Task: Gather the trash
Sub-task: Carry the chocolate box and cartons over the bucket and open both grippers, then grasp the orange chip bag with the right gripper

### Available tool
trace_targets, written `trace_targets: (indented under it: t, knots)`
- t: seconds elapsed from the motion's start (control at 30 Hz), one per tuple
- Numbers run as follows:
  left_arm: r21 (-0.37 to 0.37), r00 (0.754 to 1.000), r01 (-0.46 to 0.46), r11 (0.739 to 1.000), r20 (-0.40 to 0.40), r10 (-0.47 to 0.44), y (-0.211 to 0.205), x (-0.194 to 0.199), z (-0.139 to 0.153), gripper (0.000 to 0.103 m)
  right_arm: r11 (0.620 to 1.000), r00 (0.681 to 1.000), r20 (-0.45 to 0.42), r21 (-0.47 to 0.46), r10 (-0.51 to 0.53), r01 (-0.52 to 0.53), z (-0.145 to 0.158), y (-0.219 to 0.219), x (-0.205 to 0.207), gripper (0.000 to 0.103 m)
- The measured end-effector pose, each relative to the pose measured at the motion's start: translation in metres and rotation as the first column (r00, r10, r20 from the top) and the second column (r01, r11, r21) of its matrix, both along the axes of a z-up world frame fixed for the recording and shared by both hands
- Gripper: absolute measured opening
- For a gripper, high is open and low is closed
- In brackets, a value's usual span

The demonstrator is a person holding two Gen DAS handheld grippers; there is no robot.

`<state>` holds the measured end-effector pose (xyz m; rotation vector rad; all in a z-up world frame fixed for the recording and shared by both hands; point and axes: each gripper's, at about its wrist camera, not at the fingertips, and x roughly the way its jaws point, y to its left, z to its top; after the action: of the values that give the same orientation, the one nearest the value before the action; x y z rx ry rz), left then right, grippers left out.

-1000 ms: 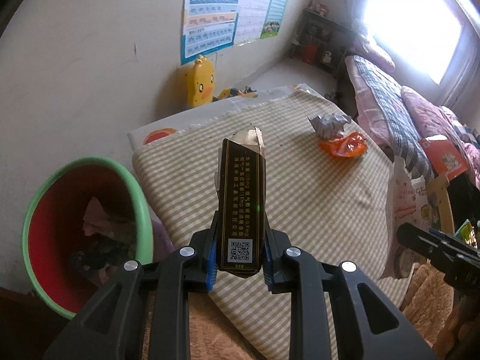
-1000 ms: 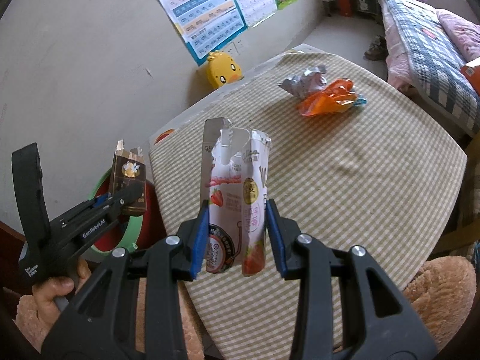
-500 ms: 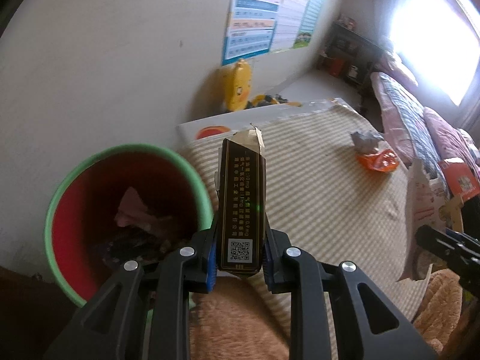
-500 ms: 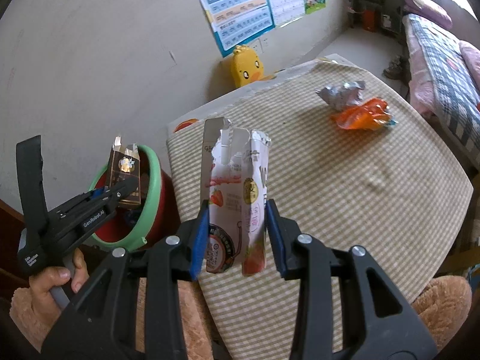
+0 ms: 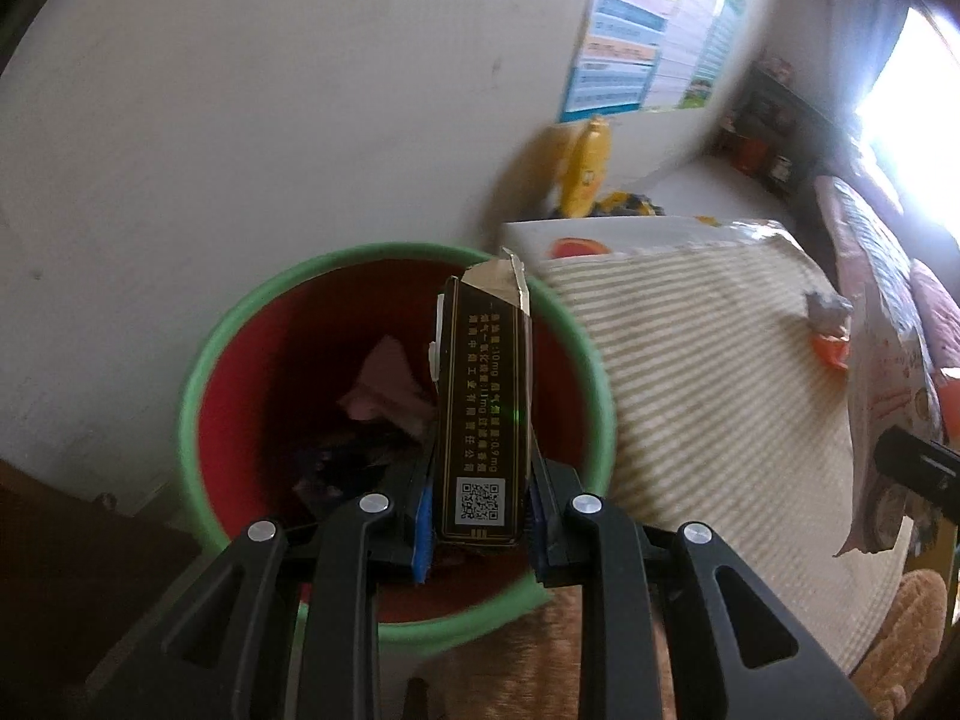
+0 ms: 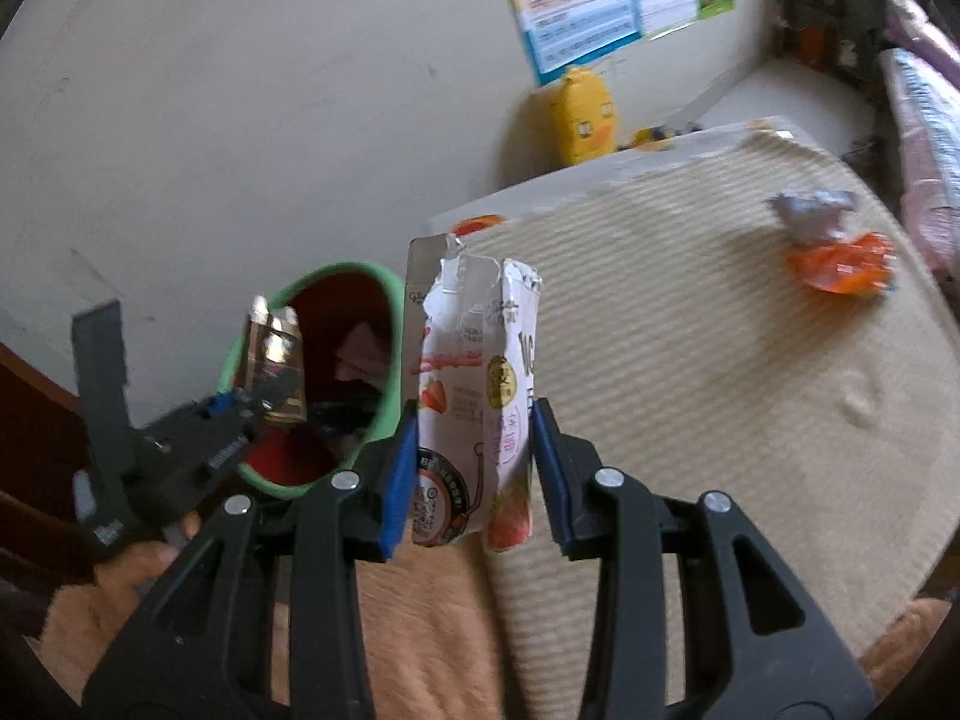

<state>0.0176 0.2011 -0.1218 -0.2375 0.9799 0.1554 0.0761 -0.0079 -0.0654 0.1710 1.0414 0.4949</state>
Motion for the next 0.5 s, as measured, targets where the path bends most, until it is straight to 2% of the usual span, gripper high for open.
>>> trace_targets:
  t: [0.27,0.33,0.4,0.43,0.47,0.5]
  knots:
    - [0.038,0.994,-0.103,0.994,-0.034,0.104,0.037,-0.01,-0.012,0.022,0.988,0.988,-0.101,0.105,0.12,-0.11,-0.016,0.068,0.028,0.036]
    - [0.052,0.989,-0.141,0.989,-0.04,0.144,0.045,-0.014,-0.016,0.032,0.983,0.982,-0.119,0.127,0.147,-0.132,-0.019,0.083,0.031,0.037]
    - [0.045,0.982,-0.181,0.983,-0.044,0.182,0.053,-0.016,-0.02,0.056,0.982,0.979,-0.123,0.12,0.161,-0.146,-0.02,0.092,0.033,0.039]
    - [0.036,0.979,-0.2,0.979,-0.041,0.202,0.056,-0.018,-0.021,0.058,0.982,0.979,-0.127,0.12,0.161,-0.146,-0.021,0.095,0.033,0.047]
    - [0.029,0.976,-0.215,0.976,-0.039,0.216,0.058,-0.019,-0.022,0.059,0.982,0.979,-0.131,0.127,0.154,-0.138,-0.023,0.095,0.034,0.062]
    - [0.027,0.974,-0.221,0.975,-0.041,0.222,0.06,-0.02,-0.022,0.061,0.982,0.981,-0.132,0.139,0.146,-0.127,-0.023,0.091,0.034,0.068]
